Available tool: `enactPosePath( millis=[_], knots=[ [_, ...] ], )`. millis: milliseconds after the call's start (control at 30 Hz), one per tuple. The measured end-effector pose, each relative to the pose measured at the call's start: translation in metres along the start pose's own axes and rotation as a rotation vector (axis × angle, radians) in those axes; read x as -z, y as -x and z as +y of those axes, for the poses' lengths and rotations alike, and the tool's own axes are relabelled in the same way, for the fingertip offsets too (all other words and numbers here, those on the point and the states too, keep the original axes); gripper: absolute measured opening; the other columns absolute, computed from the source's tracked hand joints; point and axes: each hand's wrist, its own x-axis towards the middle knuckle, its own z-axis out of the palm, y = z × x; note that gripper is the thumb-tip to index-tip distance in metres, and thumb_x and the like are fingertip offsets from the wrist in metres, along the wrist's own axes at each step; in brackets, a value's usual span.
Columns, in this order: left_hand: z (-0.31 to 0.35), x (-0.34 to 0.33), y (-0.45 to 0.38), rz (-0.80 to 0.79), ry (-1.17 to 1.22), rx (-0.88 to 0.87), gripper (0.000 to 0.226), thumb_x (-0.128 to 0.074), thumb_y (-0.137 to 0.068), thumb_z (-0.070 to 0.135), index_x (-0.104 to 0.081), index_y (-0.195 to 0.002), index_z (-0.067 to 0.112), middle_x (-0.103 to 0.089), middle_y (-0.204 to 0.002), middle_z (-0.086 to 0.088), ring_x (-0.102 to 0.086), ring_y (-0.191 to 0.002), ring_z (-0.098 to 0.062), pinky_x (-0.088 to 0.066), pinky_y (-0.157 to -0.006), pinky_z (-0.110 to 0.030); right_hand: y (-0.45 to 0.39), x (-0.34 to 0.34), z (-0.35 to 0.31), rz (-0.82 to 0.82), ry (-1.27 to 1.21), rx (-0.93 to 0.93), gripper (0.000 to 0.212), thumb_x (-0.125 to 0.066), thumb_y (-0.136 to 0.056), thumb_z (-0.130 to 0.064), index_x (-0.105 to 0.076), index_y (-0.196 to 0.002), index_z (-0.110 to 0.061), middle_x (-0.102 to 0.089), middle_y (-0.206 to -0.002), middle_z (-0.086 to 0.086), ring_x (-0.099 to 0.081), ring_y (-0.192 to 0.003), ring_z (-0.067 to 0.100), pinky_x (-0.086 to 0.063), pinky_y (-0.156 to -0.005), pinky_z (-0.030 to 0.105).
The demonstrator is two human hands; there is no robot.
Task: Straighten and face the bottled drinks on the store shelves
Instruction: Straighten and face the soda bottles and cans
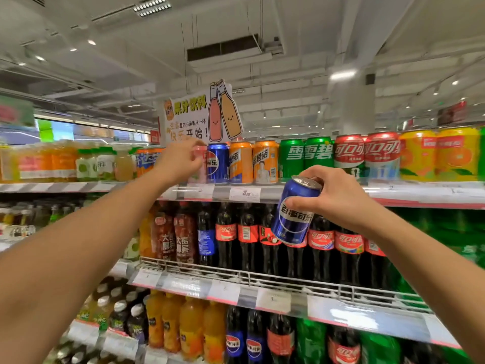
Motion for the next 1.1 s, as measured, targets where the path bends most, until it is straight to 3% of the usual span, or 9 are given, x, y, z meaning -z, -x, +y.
enactPosePath(
  millis=[100,233,367,533,633,767,867,967,1100],
  knots=[
    [-0.025,-0.003,-0.017,0.007,-0.029,0.056,0.058,-0.064,-0.093,0.019,-0.045,-0.147,0.016,-0.044,-0.152,-0.008,-0.047,-0.133,-0.028,-0.043,-0.109,-0.046,-0.009,-0.006,-0.006,-0.009,0.007,0.003,0.048,-0.086,-0.070,-0.049,-0.066,-0.108,-0.028,-0.070,-0.094,-0.012,-0.067,-0.084,0.006,-0.054,-0.071,0.026],
    [-0.047,-0.012,-0.031,-0.053,-0.104,0.065,0.071,-0.065,-0.091,0.022,-0.033,-0.155,0.021,-0.036,-0.160,-0.005,-0.035,-0.145,-0.028,-0.038,-0.115,-0.050,-0.021,-0.013,-0.013,-0.010,0.022,0.020,0.044,-0.086,-0.072,-0.048,-0.064,-0.106,-0.031,-0.069,-0.094,-0.014,-0.065,-0.081,0.001,-0.047,-0.065,0.019],
    [-0.052,-0.021,-0.031,-0.126,-0.186,0.081,0.075,-0.064,-0.089,0.028,-0.030,-0.156,0.021,-0.037,-0.158,-0.008,-0.035,-0.140,-0.036,-0.038,-0.113,-0.054,-0.027,-0.022,-0.014,0.001,0.028,0.024,0.056,-0.086,-0.072,-0.051,-0.065,-0.117,-0.025,-0.068,-0.103,-0.010,-0.063,-0.088,0.003,-0.046,-0.068,0.019],
    [-0.044,-0.028,-0.029,0.010,-0.096,0.088,0.056,-0.066,-0.088,0.025,-0.044,-0.138,0.014,-0.047,-0.141,-0.011,-0.037,-0.129,-0.030,-0.039,-0.103,-0.046,-0.032,-0.034,-0.012,0.003,0.017,0.009,0.065,-0.085,-0.071,-0.053,-0.065,-0.124,-0.022,-0.069,-0.109,-0.006,-0.065,-0.092,0.008,-0.052,-0.075,0.026],
    [-0.043,-0.028,-0.031,0.036,-0.033,0.093,0.047,-0.067,-0.086,0.026,-0.046,-0.126,0.015,-0.053,-0.124,-0.009,-0.040,-0.115,-0.024,-0.039,-0.092,-0.040,-0.035,-0.040,-0.011,-0.009,-0.001,0.012,0.064,-0.085,-0.071,-0.053,-0.065,-0.123,-0.022,-0.069,-0.107,-0.007,-0.066,-0.090,0.008,-0.051,-0.072,0.025],
    [-0.043,-0.027,-0.033,0.040,0.076,0.119,0.040,-0.071,-0.083,0.024,-0.045,-0.114,0.020,-0.054,-0.109,-0.005,-0.051,-0.103,-0.023,-0.051,-0.088,-0.042,-0.038,-0.046,-0.012,-0.022,-0.027,0.006,0.060,-0.086,-0.072,-0.049,-0.065,-0.121,-0.022,-0.069,-0.104,-0.008,-0.066,-0.088,0.007,-0.051,-0.070,0.024],
    [-0.044,-0.025,-0.035,0.049,0.185,0.141,0.040,-0.074,-0.082,0.024,-0.047,-0.111,0.017,-0.055,-0.109,-0.006,-0.058,-0.098,-0.025,-0.055,-0.086,-0.046,-0.041,-0.051,-0.012,-0.024,-0.027,0.017,0.067,-0.085,-0.070,-0.053,-0.063,-0.126,-0.022,-0.069,-0.110,-0.007,-0.066,-0.092,0.008,-0.050,-0.071,0.023],
    [-0.044,-0.024,-0.038,0.084,0.250,0.153,0.045,-0.078,-0.083,0.029,-0.046,-0.113,0.017,-0.050,-0.117,-0.006,-0.055,-0.103,-0.025,-0.054,-0.087,-0.041,-0.042,-0.053,-0.014,-0.025,-0.032,0.024,0.064,-0.086,-0.071,-0.051,-0.064,-0.125,-0.023,-0.069,-0.108,-0.008,-0.066,-0.091,0.006,-0.051,-0.072,0.023],
    [-0.047,-0.022,-0.038,0.059,0.332,0.147,0.076,-0.085,-0.077,0.032,-0.040,-0.137,0.022,-0.045,-0.139,-0.008,-0.051,-0.123,-0.025,-0.051,-0.102,-0.047,-0.044,-0.055,-0.017,-0.029,-0.029,0.023,0.064,-0.085,-0.073,-0.050,-0.062,-0.125,-0.023,-0.068,-0.109,-0.006,-0.066,-0.092,0.008,-0.052,-0.072,0.024]
  ],
)
